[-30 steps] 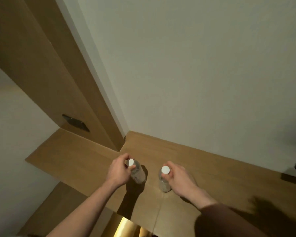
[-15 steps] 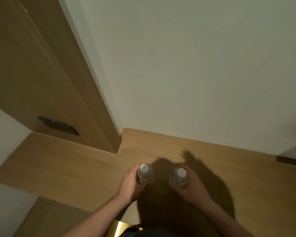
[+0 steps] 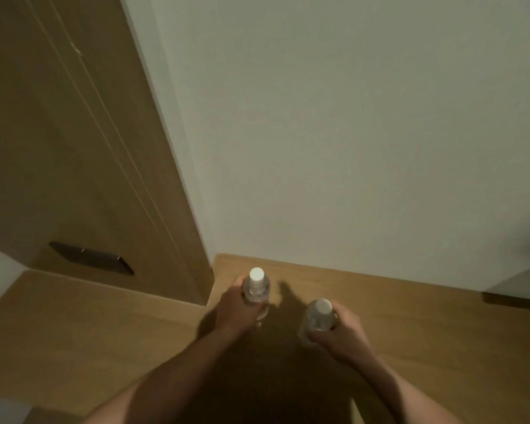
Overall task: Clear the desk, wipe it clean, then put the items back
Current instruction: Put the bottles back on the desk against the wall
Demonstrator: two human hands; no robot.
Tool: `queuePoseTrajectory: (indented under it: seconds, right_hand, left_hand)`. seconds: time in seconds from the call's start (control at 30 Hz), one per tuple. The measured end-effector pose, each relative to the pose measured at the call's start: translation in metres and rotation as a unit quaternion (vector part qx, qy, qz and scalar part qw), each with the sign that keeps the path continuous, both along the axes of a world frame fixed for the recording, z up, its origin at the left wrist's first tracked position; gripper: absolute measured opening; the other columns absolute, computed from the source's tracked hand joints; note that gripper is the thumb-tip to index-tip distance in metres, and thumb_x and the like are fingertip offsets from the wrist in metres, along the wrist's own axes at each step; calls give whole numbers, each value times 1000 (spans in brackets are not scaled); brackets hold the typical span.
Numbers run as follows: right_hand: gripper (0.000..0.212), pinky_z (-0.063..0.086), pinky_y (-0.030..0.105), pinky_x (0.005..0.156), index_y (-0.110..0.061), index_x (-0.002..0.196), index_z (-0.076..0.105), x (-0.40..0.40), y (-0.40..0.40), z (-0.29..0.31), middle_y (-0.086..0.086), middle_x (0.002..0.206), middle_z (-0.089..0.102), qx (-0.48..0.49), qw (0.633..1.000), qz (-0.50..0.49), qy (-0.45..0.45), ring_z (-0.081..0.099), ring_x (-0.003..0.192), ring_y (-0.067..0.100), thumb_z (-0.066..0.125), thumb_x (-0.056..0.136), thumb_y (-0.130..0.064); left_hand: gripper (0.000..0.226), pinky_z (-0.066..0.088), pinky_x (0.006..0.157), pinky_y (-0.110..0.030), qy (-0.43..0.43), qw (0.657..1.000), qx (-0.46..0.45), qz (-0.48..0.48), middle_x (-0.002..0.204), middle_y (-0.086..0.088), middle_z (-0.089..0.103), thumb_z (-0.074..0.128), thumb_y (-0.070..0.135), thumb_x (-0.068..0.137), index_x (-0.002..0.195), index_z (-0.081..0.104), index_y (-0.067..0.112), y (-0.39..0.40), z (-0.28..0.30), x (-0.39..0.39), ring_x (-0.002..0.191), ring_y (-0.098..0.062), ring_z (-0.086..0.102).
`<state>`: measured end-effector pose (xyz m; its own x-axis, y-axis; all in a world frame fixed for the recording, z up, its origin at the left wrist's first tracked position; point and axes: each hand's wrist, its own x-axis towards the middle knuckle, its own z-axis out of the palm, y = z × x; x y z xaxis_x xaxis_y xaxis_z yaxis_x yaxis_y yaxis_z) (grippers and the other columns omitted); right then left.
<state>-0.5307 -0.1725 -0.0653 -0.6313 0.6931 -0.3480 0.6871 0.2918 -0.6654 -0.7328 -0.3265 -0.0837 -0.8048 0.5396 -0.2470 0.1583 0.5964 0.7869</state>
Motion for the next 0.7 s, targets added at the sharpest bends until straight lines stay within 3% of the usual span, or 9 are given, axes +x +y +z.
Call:
queuePoseTrajectory:
  seconds: [0.07, 0.33, 0.5, 0.6, 0.7]
  right_hand:
    - [59, 57, 35, 80, -32, 114, 66, -24, 8, 10, -11, 103, 68, 7, 1000, 0, 5, 66, 92, 12, 93, 61, -34]
    - [57, 50, 29, 73, -31, 114, 67, -119, 27, 30, -10, 105, 69, 23, 1000, 16, 11, 65, 94, 12, 90, 62, -38]
    - [64, 45, 27, 87, -25, 129, 59, -168, 32, 29, -1, 119, 56, 41, 999, 29, -15, 57, 108, 17, 85, 71, -34]
    - [77, 48, 34, 99, -25, 143, 50, -191, 33, 25, 2, 132, 52, 25, 999, 18, -16, 58, 120, 23, 86, 74, -29]
    - [78, 47, 37, 108, -19, 142, 51, -209, 33, 22, 4, 142, 50, 20, 999, 20, -15, 53, 130, 25, 88, 74, -24]
  left_hand:
    - [68, 47, 88, -28, 10, 999, -2, 36, 122, 2, 72, 92, 28, 71, 132, 60, 25, 12, 6, -21, 111, -22, 67]
    - [63, 45, 85, -27, -32, 987, 49, 150, 118, -1, 70, 88, 13, 73, 128, 59, 23, 48, 7, -77, 108, -25, 66]
    - [57, 42, 88, -27, -49, 979, 81, 180, 109, 7, 62, 87, 14, 76, 125, 59, 21, 60, 4, -96, 107, -21, 62]
    - [50, 43, 90, -29, -60, 977, 91, 185, 106, 8, 62, 85, 12, 79, 120, 60, 22, 66, 4, -105, 108, -21, 61]
    - [53, 44, 93, -31, -61, 977, 98, 181, 115, 4, 67, 85, 13, 79, 125, 61, 22, 70, 5, -109, 111, -19, 60]
